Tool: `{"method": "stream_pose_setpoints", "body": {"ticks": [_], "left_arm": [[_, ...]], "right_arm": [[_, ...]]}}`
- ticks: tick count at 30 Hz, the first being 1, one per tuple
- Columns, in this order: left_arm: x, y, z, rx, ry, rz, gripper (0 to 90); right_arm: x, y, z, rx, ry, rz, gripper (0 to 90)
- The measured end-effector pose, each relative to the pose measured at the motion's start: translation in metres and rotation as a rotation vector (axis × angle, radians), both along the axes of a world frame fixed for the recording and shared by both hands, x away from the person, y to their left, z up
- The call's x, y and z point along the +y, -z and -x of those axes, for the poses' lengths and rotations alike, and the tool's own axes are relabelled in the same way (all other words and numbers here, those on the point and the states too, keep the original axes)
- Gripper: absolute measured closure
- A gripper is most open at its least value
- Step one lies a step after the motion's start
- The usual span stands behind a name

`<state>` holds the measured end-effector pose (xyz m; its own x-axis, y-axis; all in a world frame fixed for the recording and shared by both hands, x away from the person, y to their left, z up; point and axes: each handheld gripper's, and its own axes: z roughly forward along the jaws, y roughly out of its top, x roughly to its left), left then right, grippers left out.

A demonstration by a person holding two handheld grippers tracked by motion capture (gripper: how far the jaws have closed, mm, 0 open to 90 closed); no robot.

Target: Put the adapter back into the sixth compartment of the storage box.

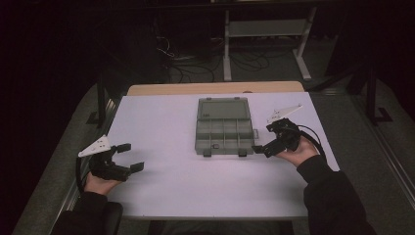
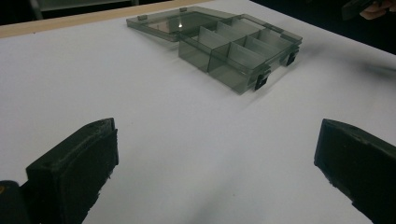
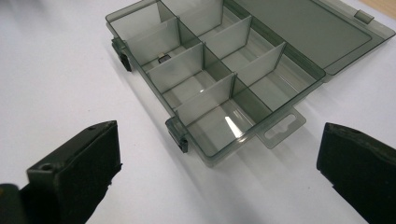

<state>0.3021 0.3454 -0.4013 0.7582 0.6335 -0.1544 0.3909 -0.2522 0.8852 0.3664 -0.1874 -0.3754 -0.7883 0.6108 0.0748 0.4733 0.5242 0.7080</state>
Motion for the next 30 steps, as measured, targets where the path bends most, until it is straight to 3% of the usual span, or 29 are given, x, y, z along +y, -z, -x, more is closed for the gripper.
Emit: {"method": "stream_pose_setpoints", "body": {"ticks": [30], "left_arm": [[0.0, 0.0, -0.001, 0.003, 0.001, -0.008, 0.0]], "right_arm": [[-0.038, 0.021, 0.035, -0.004, 0.054, -0.095, 0.0]]}}
